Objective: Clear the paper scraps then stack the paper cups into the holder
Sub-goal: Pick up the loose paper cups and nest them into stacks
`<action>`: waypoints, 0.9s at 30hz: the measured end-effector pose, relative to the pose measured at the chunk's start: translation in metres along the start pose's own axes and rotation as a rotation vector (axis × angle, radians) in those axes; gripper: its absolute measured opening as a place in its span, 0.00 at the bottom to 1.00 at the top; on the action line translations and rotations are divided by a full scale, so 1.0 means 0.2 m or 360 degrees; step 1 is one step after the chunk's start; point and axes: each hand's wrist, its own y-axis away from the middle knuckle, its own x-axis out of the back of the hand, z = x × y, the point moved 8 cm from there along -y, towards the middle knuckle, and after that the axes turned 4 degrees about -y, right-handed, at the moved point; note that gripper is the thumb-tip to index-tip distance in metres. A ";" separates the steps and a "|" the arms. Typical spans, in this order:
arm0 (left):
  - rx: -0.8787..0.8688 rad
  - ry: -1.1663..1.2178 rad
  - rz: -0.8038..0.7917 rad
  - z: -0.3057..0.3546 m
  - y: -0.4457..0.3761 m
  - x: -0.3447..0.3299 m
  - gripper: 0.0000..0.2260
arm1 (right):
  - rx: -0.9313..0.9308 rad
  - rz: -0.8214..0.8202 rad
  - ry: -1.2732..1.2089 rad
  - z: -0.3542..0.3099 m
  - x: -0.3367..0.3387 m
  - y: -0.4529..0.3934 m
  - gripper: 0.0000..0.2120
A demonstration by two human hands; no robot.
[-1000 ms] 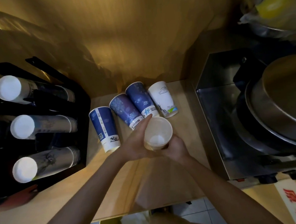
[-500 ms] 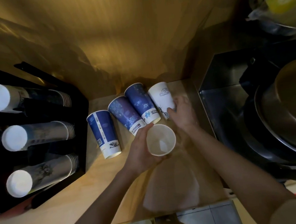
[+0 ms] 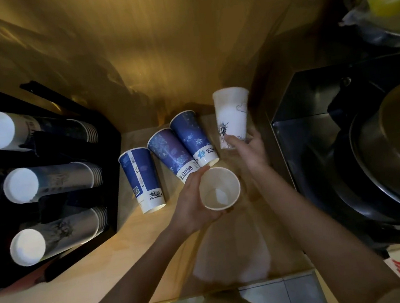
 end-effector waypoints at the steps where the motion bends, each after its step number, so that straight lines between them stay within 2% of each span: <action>1: 0.0004 0.0017 0.0005 0.00 0.00 0.00 0.44 | -0.0019 -0.0062 -0.0183 -0.03 -0.01 0.05 0.31; 3: 0.0019 0.0058 0.0018 -0.01 0.00 -0.01 0.44 | -0.0027 -0.0208 -0.0410 -0.09 -0.04 0.15 0.26; 5: 0.0044 0.0107 0.0042 -0.02 0.00 -0.01 0.44 | 0.0031 -0.0358 -0.0462 -0.15 -0.04 0.28 0.27; 10: 0.0108 0.0297 0.0056 -0.03 0.00 -0.01 0.42 | 0.0272 -0.0582 -0.0071 -0.14 -0.02 0.53 0.24; 15: 0.0163 0.0431 0.0120 -0.05 0.03 -0.02 0.39 | 0.0482 -0.0539 0.0520 0.03 -0.03 0.59 0.43; 18: 0.0236 0.0527 0.0203 -0.07 0.05 -0.03 0.32 | 0.0541 -0.0549 0.0518 0.02 -0.02 0.63 0.52; 22: 0.0262 0.0301 0.0107 -0.07 0.03 -0.03 0.40 | 0.0462 -0.0602 0.0556 0.01 -0.02 0.64 0.58; 24: 0.0279 0.0230 0.0074 -0.06 0.02 -0.02 0.42 | 0.0517 -0.0590 0.0641 0.00 -0.01 0.62 0.55; 27: 0.0255 0.0172 0.0088 -0.03 0.04 -0.02 0.44 | 0.0593 -0.0599 0.0786 0.01 -0.01 0.61 0.44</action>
